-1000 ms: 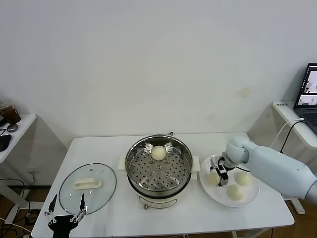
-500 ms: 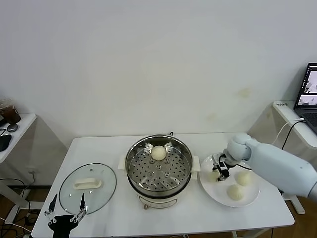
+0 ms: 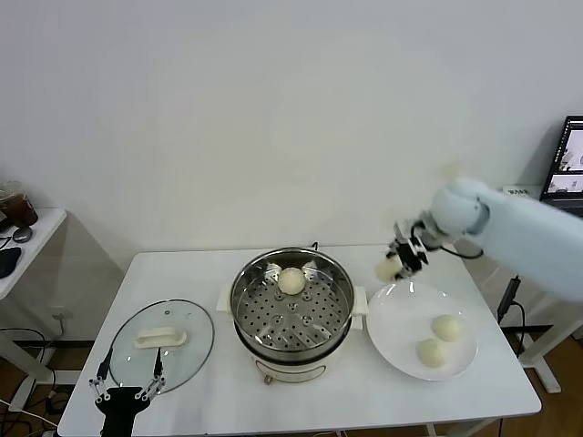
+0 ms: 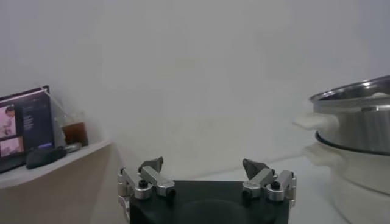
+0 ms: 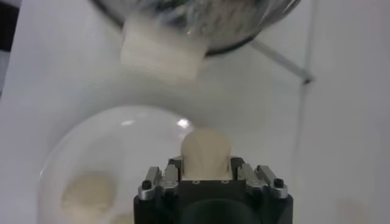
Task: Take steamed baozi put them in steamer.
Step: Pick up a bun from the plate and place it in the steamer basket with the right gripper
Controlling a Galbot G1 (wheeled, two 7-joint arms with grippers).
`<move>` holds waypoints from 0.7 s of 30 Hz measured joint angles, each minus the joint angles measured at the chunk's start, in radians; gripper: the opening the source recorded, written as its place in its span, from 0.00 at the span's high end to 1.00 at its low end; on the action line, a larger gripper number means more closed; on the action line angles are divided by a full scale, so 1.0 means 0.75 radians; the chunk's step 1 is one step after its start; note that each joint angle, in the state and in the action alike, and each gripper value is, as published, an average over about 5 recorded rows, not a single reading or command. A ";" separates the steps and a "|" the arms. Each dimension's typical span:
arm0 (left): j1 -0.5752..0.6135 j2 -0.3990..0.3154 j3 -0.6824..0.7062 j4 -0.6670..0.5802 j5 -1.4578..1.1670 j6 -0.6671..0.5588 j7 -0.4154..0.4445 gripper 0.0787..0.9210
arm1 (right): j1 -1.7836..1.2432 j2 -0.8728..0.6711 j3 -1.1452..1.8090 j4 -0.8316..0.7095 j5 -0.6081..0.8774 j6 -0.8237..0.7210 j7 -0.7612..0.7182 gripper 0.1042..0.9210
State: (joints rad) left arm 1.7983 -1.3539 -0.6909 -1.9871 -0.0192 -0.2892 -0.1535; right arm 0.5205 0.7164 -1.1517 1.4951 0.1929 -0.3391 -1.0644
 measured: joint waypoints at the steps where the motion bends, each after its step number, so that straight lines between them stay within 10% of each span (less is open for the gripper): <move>1: -0.003 0.003 0.000 0.001 -0.001 0.000 0.001 0.12 | 0.039 0.017 -0.024 0.017 0.040 -0.018 0.012 0.54; 21: -0.044 -0.007 -0.024 0.033 -0.011 -0.003 0.006 0.12 | 0.137 0.615 -0.207 -0.007 0.551 -0.413 0.284 0.53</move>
State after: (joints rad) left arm 1.7651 -1.3590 -0.7093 -1.9621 -0.0276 -0.2918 -0.1489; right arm 0.6233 1.1775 -1.3068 1.4901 0.6064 -0.6487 -0.8512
